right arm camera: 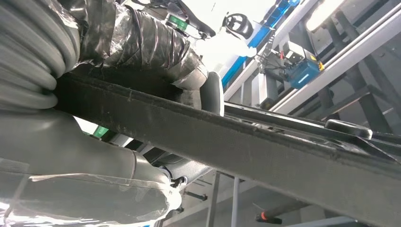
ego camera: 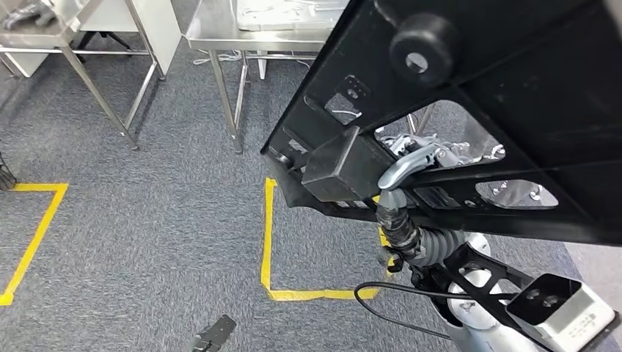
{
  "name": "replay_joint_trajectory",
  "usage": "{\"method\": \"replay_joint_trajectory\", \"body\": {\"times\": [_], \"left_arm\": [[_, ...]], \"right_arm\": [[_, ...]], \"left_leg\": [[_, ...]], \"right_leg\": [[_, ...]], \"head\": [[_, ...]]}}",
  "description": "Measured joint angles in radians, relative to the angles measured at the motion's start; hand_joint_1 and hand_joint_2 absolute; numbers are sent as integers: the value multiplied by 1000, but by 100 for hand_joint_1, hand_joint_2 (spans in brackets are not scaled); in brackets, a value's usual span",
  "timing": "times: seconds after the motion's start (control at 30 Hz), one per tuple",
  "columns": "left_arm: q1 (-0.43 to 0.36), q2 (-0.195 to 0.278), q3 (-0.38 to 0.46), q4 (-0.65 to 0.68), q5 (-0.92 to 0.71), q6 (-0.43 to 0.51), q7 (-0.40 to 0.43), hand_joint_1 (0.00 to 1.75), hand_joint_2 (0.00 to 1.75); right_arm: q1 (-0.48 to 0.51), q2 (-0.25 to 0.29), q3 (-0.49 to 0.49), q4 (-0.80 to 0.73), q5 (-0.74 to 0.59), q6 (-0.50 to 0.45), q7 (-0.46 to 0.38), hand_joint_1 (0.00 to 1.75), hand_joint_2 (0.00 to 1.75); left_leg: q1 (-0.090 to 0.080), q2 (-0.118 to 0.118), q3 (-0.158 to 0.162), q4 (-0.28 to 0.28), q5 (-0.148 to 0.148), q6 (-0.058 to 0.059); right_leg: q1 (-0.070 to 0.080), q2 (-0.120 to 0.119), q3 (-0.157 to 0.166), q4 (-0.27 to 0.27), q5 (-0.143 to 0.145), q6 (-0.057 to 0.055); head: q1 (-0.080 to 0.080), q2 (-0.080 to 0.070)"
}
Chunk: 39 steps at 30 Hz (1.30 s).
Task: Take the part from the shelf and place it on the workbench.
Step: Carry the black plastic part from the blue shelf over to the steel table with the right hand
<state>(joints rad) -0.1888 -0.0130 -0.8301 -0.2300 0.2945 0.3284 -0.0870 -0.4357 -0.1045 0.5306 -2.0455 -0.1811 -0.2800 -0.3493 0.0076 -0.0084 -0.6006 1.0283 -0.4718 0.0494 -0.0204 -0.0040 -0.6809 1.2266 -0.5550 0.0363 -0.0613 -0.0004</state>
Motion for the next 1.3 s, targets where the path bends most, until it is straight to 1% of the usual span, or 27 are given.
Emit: {"method": "replay_joint_trajectory", "body": {"times": [0.03, 0.07, 0.1, 0.17, 0.23, 0.3, 0.4, 0.47, 0.53, 0.57, 0.6, 0.63, 0.67, 0.7, 0.73, 0.77, 0.8, 0.9, 0.97, 1.0, 1.07, 1.1, 1.13, 1.17, 1.2, 1.23, 1.3], "left_arm": [[0, 0, 0, 0, 0, 0, 0, 0, 175], [1, 0, 0, 0, 0, -1, 0, 0, 175], [2, 0, 0, 0, 0, -1, 0, 0, 175], [3, -1, 0, 0, 0, -2, 0, 0, 175], [2, -2, 0, 0, 0, -3, 0, 0, 175], [2, -4, 0, 0, 0, -3, 0, 0, 175], [1, -5, 0, 0, 0, -4, 0, 0, 175], [-1, -5, 0, 0, 0, -5, 0, 0, 175], [0, -5, 0, 0, 0, -5, 0, 0, 175], [2, -5, 0, 0, 0, -5, 0, 0, 175], [4, -5, 0, 0, 0, -5, 0, 0, 175], [6, -5, 0, 0, 0, -5, 0, 0, 175], [6, -5, 0, 0, -1, -5, 0, 0, 175], [6, -5, 0, 0, -1, -5, 0, 0, 175], [5, -5, 0, 0, -1, -5, 0, 0, 175], [4, -5, 0, 0, -1, -5, 0, 0, 175], [4, -5, 0, 0, -1, -5, 0, 0, 175], [4, -5, 0, 0, -1, -5, 0, 0, 175], [3, -4, 0, 0, -1, -5, 0, 0, 175], [2, -4, 0, 0, -1, -5, 0, 0, 175], [1, -5, 0, 0, -1, -6, 0, 0, 175], [2, -5, 0, 0, -1, -6, 0, 0, 175], [3, -5, 0, 0, -1, -6, 0, 0, 175], [4, -5, 0, 0, -1, -6, 1, 0, 175], [4, -5, 0, 0, -1, -6, 1, 0, 175], [5, -6, 0, 0, -1, -7, 1, 0, 175], [4, -8, 0, 0, -1, -7, 1, 0, 175]], "right_arm": [[1, 0, 0, 0, -1, 0, 0, 175, 175], [2, 0, 0, 0, -1, 0, 0, 175, 175], [3, 0, 0, 1, -2, 0, 0, 175, 175], [3, 0, 0, 1, -2, 0, 0, 175, 175], [2, 0, 0, 1, -3, 0, -1, 175, 175], [1, 0, 0, 2, -4, 0, -1, 175, 175], [1, 0, 0, 2, -4, 1, -2, 175, 175], [0, 0, 0, 2, -5, 1, -3, 175, 175], [1, 0, 0, 2, -6, 2, -4, 175, 175], [2, 0, 0, 2, -6, 2, -4, 175, 175], [3, 0, 0, 2, -6, 2, -4, 175, 175], [4, 0, 0, 2, -6, 2, -4, 175, 175], [4, 0, 0, 2, -7, 2, -4, 175, 175], [4, 0, 0, 2, -7, 2, -4, 175, 175], [3, 0, 0, 3, -7, 2, -5, 175, 175], [3, 0, 0, 3, -8, 2, -5, 175, 175], [2, 0, 0, 3, -8, 2, -5, 175, 175], [2, 0, 0, 3, -8, 2, -6, 175, 175], [1, 0, 0, 3, -8, 2, -7, 175, 175], [1, 0, 0, 3, -8, 2, -7, 175, 175], [3, 0, 0, 4, -9, 2, -8, 175, 175], [4, 0, 0, 5, -9, 2, -7, 175, 175], [5, 0, 0, 6, -10, 1, -7, 175, 175], [6, 0, 0, 7, -10, 1, -7, 175, 175], [6, 0, 0, 8, -10, 1, -7, 175, 175], [5, 0, 0, 8, -11, 1, -7, 175, 175], [5, 0, 0, 10, -12, 1, -8, 175, 175]], "left_leg": [[-2, 0, 3, 0, -3, 4], [-4, -1, 7, 0, -7, 6], [-6, -3, 12, 0, -11, 6], [-9, -8, 27, 0, -22, 4], [-11, -12, 37, 1, -32, -3], [-11, -13, 38, -3, -37, -13], [-11, -10, 42, 1, -50, -30], [-9, -6, 9, 71, -79, -39], [-7, -4, -73, 203, -119, -45], [-6, -3, -110, 252, -124, -47], [-5, -2, -135, 272, -110, -49], [-5, -1, -138, 251, -77, -50], [-3, 0, -123, 195, -30, -50], [-3, 2, -99, 128, 12, -49], [-4, 3, -73, 69, 38, -48], [-6, 4, -52, 26, 48, -43], [-8, 3, -41, 5, 43, -37], [-10, -1, -23, -11, 27, -12], [-8, -2, 0, -17, 18, 2], [-8, -2, 10, -19, 13, 7], [-10, -2, 25, -20, -1, 12], [-11, -3, 34, -19, -9, 12], [-13, -4, 44, -19, -18, 12], [-14, -5, 56, -19, -27, 12], [-14, -6, 70, -19, -37, 10], [-15, -8, 80, -20, -46, 8], [-15, -10, 96, -23, -62, -1]], "right_leg": [[1, 0, -38, 59, -14, -1], [2, 0, -64, 88, -11, -2], [3, 1, -73, 85, 8, -5], [7, 2, -33, -26, 88, -17], [16, 3, 22, -143, 134, -29], [22, 4, 42, -180, 127, -36], [15, 5, 62, -201, 122, -45], [10, 2, 81, -214, 118, -52], [11, 1, 93, -216, 108, -57], [11, 1, 100, -216, 102, -57], [11, 1, 108, -216, 95, -57], [11, 2, 117, -216, 88, -56], [10, 3, 129, -216, 79, -54], [10, 3, 139, -217, 70, -50], [11, 4, 146, -217, 62, -45], [12, 4, 150, -217, 55, -39], [12, 4, 153, -219, 50, -33], [12, 4, 167, -217, 45, -18], [11, 3, 148, -165, 35, -11], [10, 3, 117, -113, 22, -8], [11, 3, 30, 11, -17, -5], [11, 3, -10, 52, -32, -5], [11, 3, -36, 64, -32, -7], [13, 3, -44, 41, -9, -12], [15, 3, -36, -13, 36, -19], [19, 3, -19, -81, 91, -26], [30, 4, 8, -176, 154, -38]], "head": [[1, 0], [1, 0], [1, 0], [2, 0], [1, 0], [1, 0], [0, 0], [-2, 0], [-4, 0], [-4, 0], [-4, 0], [-4, 0], [-4, 0], [-4, 0], [-4, 0], [-3, 0], [-1, 0], [2, 0], [4, 0], [6, 0], [8, 0], [8, 0], [9, 0], [9, 0], [9, 0], [9, 0], [8, 0]]}}
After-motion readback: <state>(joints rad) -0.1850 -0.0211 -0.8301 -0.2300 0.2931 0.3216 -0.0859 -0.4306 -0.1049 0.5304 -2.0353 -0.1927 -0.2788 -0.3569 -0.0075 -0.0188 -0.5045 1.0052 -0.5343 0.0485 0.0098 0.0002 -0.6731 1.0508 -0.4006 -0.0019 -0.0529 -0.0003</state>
